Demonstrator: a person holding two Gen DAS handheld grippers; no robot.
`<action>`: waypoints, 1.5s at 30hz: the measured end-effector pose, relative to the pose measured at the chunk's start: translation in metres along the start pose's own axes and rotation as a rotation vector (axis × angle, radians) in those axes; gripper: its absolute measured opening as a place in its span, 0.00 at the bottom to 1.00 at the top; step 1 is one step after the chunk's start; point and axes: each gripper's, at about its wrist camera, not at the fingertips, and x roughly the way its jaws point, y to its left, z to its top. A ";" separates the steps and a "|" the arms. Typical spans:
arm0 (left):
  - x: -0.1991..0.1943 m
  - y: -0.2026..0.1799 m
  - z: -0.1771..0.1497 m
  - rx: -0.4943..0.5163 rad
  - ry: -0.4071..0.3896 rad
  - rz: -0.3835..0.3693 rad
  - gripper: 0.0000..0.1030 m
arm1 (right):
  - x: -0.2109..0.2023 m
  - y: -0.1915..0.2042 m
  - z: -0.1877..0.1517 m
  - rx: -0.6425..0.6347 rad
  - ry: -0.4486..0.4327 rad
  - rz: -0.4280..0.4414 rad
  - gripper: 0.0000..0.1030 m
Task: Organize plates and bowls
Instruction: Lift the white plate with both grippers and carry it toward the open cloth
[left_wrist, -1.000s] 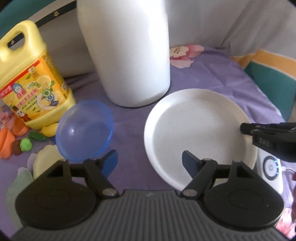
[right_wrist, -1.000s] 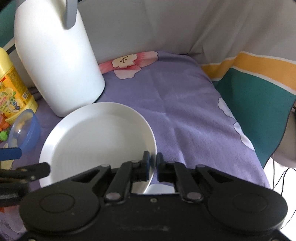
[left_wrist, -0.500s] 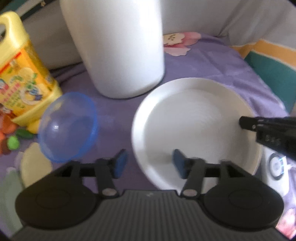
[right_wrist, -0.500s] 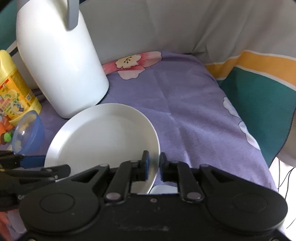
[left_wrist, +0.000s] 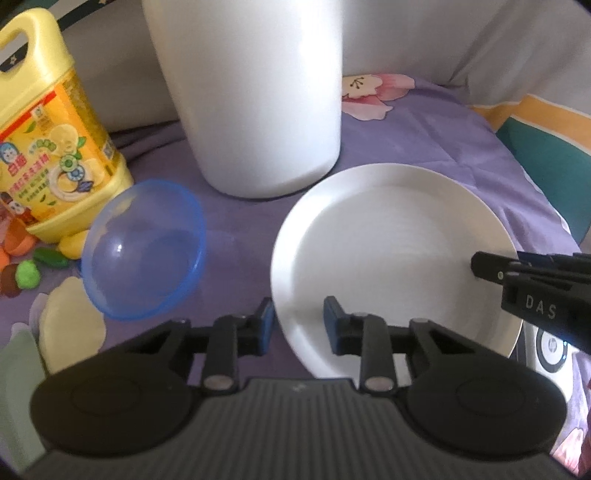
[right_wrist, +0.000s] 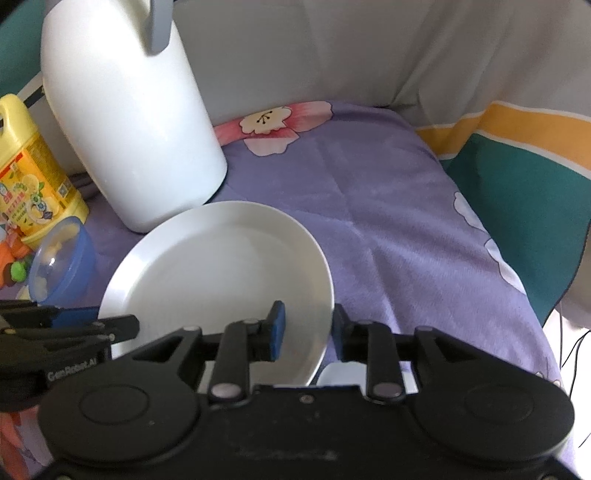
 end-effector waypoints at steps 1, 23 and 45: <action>-0.003 0.000 0.001 0.001 -0.005 0.007 0.27 | -0.001 0.001 0.001 0.005 0.003 0.001 0.27; -0.169 0.062 -0.068 -0.027 -0.158 0.058 0.28 | -0.160 0.082 -0.037 -0.059 -0.038 0.081 0.27; -0.229 0.221 -0.273 -0.273 -0.061 0.174 0.30 | -0.198 0.275 -0.181 -0.390 0.195 0.267 0.27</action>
